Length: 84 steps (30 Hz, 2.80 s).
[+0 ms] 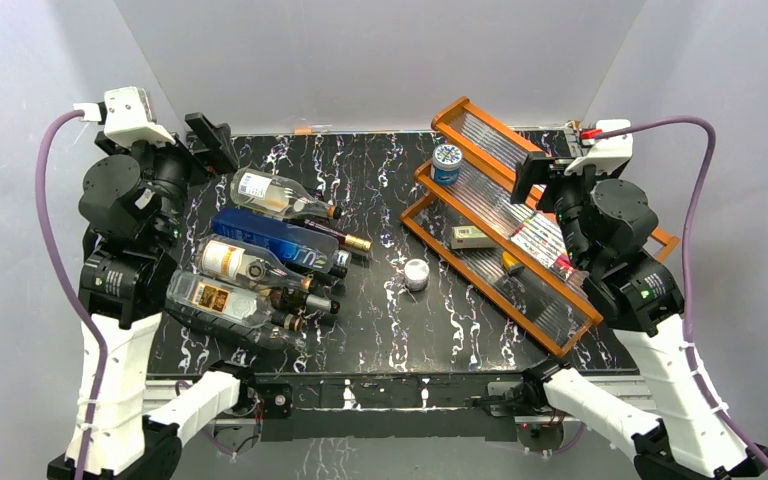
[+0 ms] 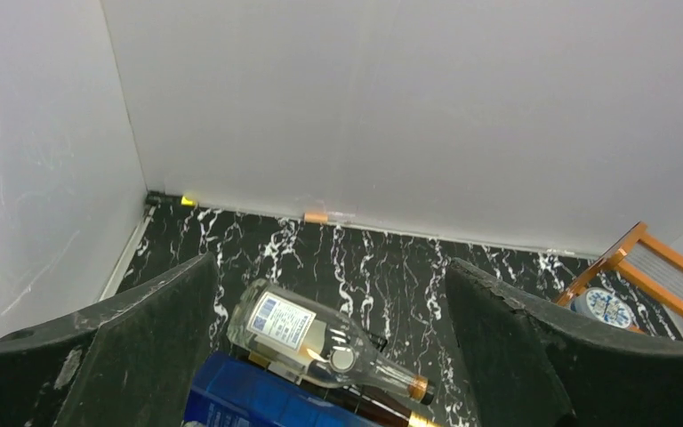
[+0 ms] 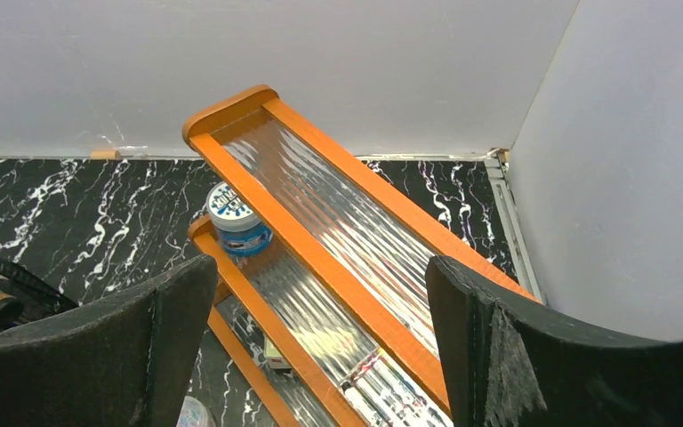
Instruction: Take the wine bottle off the wine rack
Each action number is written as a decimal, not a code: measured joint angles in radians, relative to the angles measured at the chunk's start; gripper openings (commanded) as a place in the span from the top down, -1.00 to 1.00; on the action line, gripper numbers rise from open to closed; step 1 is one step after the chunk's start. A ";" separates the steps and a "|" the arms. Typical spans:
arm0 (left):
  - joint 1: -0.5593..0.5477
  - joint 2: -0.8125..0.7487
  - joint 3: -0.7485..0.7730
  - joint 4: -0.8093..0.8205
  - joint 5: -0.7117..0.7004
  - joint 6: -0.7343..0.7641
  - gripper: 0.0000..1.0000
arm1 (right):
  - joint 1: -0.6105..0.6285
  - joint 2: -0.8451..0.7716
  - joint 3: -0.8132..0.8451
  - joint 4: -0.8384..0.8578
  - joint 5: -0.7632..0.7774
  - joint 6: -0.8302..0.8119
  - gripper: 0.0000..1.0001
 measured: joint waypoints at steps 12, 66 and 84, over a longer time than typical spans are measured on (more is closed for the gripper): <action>0.180 0.043 -0.074 -0.040 0.253 -0.124 -0.96 | -0.185 -0.085 -0.075 0.008 -0.175 0.086 -0.96; 0.255 0.004 -0.396 -0.073 0.913 -0.281 -0.96 | 0.364 0.576 -0.150 0.415 -0.489 0.639 -0.96; 0.255 -0.060 -0.417 -0.138 0.934 -0.262 -0.96 | 0.306 0.828 -0.119 0.634 -0.435 0.813 -0.96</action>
